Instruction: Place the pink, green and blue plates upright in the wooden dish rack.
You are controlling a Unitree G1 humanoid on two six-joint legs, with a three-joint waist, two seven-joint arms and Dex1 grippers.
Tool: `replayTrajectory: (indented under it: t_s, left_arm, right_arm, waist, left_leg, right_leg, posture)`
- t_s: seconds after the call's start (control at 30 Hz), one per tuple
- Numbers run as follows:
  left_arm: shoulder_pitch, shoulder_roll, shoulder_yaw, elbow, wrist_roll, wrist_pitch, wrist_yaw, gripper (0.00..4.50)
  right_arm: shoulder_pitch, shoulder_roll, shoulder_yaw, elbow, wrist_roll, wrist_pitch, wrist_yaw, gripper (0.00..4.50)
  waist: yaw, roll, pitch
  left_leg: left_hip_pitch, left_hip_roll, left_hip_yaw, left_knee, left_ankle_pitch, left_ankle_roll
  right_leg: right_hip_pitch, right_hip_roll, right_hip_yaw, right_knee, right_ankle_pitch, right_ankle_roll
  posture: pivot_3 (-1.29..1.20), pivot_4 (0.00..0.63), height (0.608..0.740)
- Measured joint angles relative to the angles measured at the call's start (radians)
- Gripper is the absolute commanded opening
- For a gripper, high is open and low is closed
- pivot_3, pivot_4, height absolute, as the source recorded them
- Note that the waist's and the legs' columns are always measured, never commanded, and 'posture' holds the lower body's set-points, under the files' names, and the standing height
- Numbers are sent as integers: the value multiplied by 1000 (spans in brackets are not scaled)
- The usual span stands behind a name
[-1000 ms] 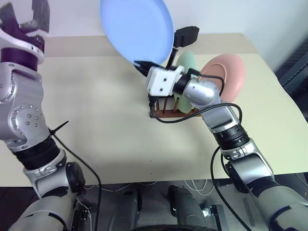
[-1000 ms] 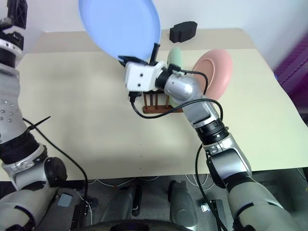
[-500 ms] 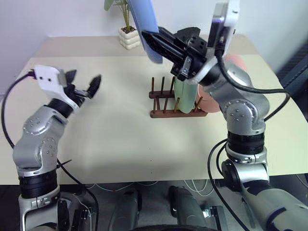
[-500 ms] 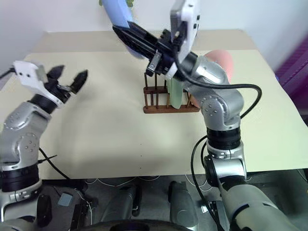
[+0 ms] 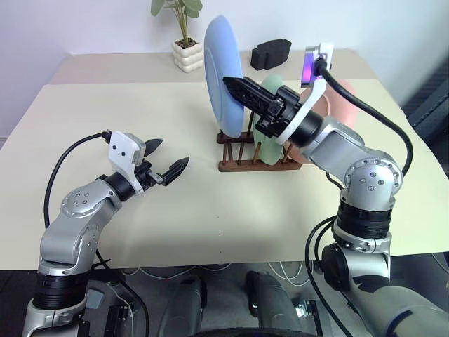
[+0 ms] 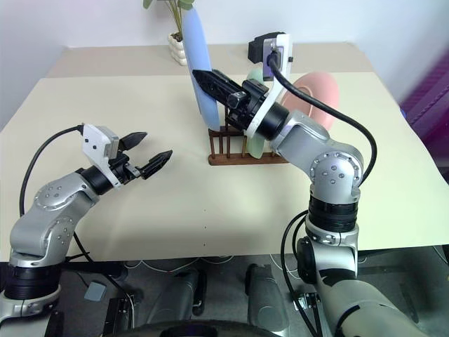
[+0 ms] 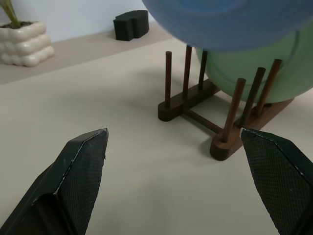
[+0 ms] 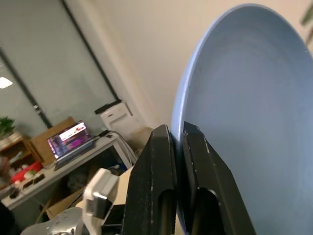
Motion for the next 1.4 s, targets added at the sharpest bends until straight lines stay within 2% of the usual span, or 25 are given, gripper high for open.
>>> replayTrajectory:
  t_s: [0.23,0.53,0.63,0.87,1.17,1.4]
  left_arm:
    - [0,-4,0,0,1,-11,-5,4427]
    - [0,-7,1,0,0,-14,-6,4427]
    - [0,-8,1,0,0,-15,-4,4500]
    - [0,-8,1,0,0,-16,3,4500]
    - [0,-9,1,0,0,-17,10,4500]
    - [0,-11,1,0,0,-17,15,4500]
  right_arm:
    - [7,10,-14,42,22,12,-110,0]
    - [8,26,-21,59,40,11,-159,0]
    - [8,28,-23,59,48,11,-169,1038]
    - [9,28,-24,62,49,10,-177,4455]
    - [5,16,-20,62,33,-21,-140,4455]
    - [-31,-52,2,57,-41,-58,-40,4455]
  waist:
    - [-1,0,0]
    - [-2,0,0]
    - [-2,0,0]
    - [-2,0,0]
    - [-2,0,0]
    - [-1,0,0]
  left_leg:
    - [0,0,0,0,0,0]
    - [0,0,0,0,0,0]
    - [0,0,0,0,0,0]
    - [0,0,0,0,0,0]
    - [0,0,0,0,0,0]
    - [0,0,0,0,0,0]
  right_leg:
    - [0,0,0,0,1,1]
    - [0,0,0,0,1,1]
    - [0,0,0,0,0,1]
    - [0,0,0,0,0,1]
    - [0,1,0,0,0,1]
    - [0,1,0,-1,0,0]
  posture:
    - [0,150,734]
    - [0,150,734]
    - [0,150,734]
    - [0,150,734]
    - [0,150,734]
    - [0,150,734]
